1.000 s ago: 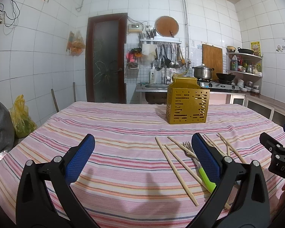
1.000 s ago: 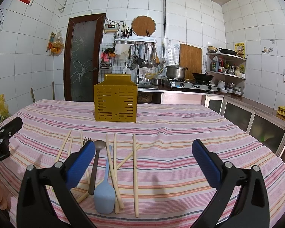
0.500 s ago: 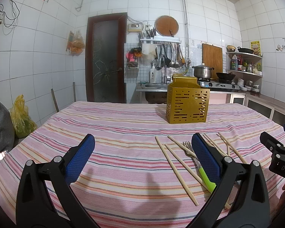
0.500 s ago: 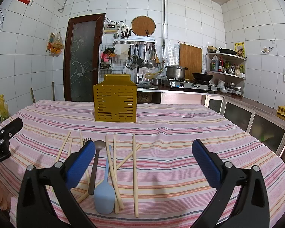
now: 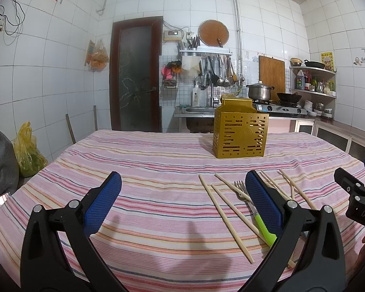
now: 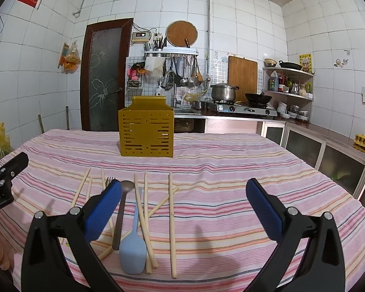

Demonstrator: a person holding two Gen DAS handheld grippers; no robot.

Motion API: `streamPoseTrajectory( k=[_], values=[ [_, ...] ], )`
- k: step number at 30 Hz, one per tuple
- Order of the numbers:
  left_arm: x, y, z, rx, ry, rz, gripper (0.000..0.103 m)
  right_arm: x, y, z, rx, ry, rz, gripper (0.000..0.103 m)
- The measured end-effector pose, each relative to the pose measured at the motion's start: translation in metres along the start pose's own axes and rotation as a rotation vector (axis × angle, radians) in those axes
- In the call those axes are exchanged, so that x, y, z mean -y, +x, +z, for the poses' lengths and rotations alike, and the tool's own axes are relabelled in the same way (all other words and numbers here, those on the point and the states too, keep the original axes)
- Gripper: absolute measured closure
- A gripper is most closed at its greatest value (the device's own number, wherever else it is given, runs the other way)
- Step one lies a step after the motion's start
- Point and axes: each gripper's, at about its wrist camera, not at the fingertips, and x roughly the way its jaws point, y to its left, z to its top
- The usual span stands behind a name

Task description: Organize utensils

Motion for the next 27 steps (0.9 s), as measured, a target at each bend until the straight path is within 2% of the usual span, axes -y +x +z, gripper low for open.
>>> streamPoseTrajectory(
  k=[27],
  values=[
    [-0.0003, -0.0009, 0.003, 0.004, 0.007, 0.006, 0.005, 0.0022, 0.0021, -0.0003, 0.007, 0.014, 0.0, 0.004]
  ],
)
